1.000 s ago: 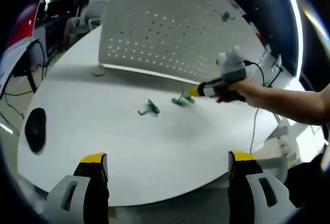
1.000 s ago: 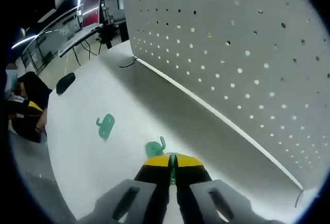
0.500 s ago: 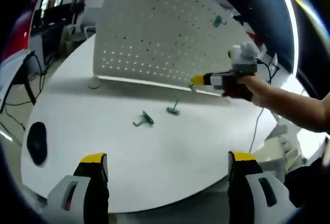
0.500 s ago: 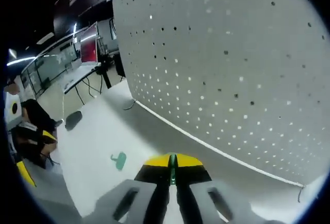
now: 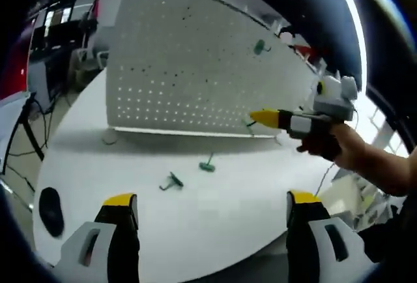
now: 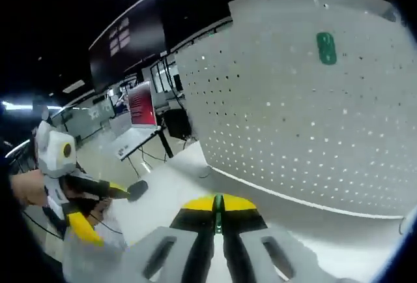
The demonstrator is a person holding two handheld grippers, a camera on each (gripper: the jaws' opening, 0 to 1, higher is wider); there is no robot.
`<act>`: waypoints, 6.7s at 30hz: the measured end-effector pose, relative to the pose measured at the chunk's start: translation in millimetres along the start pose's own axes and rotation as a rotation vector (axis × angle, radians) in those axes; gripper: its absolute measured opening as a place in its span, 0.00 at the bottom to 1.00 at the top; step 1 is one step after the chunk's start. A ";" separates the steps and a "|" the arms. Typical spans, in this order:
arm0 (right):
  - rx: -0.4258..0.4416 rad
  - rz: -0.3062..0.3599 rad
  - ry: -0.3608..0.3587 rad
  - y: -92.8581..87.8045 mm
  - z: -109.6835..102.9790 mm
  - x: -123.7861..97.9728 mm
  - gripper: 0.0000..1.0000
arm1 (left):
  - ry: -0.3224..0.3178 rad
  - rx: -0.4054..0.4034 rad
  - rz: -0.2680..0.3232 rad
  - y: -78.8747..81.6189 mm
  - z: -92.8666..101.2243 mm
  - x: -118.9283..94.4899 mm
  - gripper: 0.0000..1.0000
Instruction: Insert the hook assembly into the mounting plate slot until the hook locks in place.
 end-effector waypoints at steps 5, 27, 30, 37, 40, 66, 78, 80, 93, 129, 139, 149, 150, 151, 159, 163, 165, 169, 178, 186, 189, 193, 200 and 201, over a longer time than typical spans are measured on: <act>0.037 0.057 0.039 -7.2 -28.5 -7.5 0.00 | -0.066 -0.010 0.017 4.8 14.3 8.3 0.83; 0.047 0.226 0.069 -8.5 -75.7 -20.4 0.00 | -0.204 -0.125 0.114 16.4 33.5 2.0 0.25; 0.045 0.239 0.074 -8.5 -77.0 -20.7 0.00 | -0.204 -0.124 0.116 17.5 34.2 0.1 0.19; 0.045 0.258 0.078 -9.1 -82.5 -23.4 0.00 | -0.234 -0.143 0.112 17.2 37.3 -2.4 0.09; 0.053 0.266 0.071 -10.4 -82.4 -25.5 0.00 | -0.250 -0.135 0.109 17.5 41.4 -2.2 0.05; 0.069 0.186 0.081 8.4 -82.0 -37.6 0.08 | -0.160 -0.079 0.149 25.1 35.4 -7.2 0.01; 0.117 0.150 0.127 9.2 -84.9 -28.6 0.11 | -0.129 0.184 0.237 33.3 50.0 -11.2 0.01; 0.124 0.150 0.129 9.2 -85.0 -27.6 0.09 | -0.126 0.181 0.237 33.7 50.8 -12.2 0.01; 0.117 0.129 0.156 12.6 -87.3 -22.0 0.01 | -0.065 0.305 0.275 38.2 50.6 -16.4 0.01; -0.106 0.245 -0.038 29.4 -44.1 -19.2 0.00 | -0.114 0.243 0.294 30.7 33.6 -16.1 0.92; -0.118 0.332 -0.183 41.2 -18.3 -17.3 0.00 | -0.107 0.245 0.294 27.4 31.7 -15.0 1.00; -0.107 0.405 -0.299 57.8 5.9 -10.6 0.00 | -0.112 0.252 0.292 25.7 31.3 -10.3 1.00; -0.112 0.406 -0.317 60.3 11.9 -9.2 0.00 | -0.112 0.252 0.291 25.4 31.1 -10.3 1.00; -0.112 0.407 -0.319 61.0 13.0 -9.1 0.00 | -0.113 0.248 0.294 25.2 30.4 -10.2 1.00; -0.120 0.443 -0.430 76.4 51.4 -12.7 0.00 | -0.081 0.232 0.264 19.5 19.3 -9.1 1.00; -0.122 0.461 -0.488 84.1 72.0 -17.1 0.00 | -0.080 0.227 0.260 19.8 17.5 -8.9 1.00; -0.120 0.472 -0.510 88.3 81.5 -19.6 0.00 | -0.081 0.230 0.254 20.1 16.3 -7.7 1.00; -0.124 0.485 -0.540 96.2 94.8 -22.7 0.00 | -0.081 0.232 0.252 21.9 14.3 -6.9 1.00; -0.126 0.529 -0.592 117.3 119.2 -21.6 0.00 | -0.061 0.222 0.258 18.8 8.7 -7.9 1.00; -0.121 0.569 -0.626 133.4 132.8 -20.4 0.00 | -0.044 0.204 0.242 12.2 2.6 -9.3 1.00; -0.119 0.579 -0.638 138.3 136.6 -20.1 0.00 | -0.042 0.194 0.246 11.5 1.2 -8.3 1.00; -0.126 0.592 -0.651 144.0 139.1 -22.2 0.00 | -0.043 0.192 0.244 10.8 2.1 -6.3 1.00; -0.115 0.601 -0.667 142.5 143.7 -25.2 0.00 | -0.035 0.187 0.238 11.1 0.9 -6.0 1.00; -0.107 0.602 -0.665 142.2 144.6 -24.8 0.00 | -0.035 0.190 0.237 11.0 0.8 -6.0 1.00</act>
Point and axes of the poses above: the point that each gripper's makers call its tool centre point, and the gripper's own axes: x roughly forward along the fingers, z roughly to its right, y roughly out of its top, the point moved 8 cm from there along -x, roughly backward along the fingers, and after that the axes turned 1 degree about -y, right-handed, at the moved point
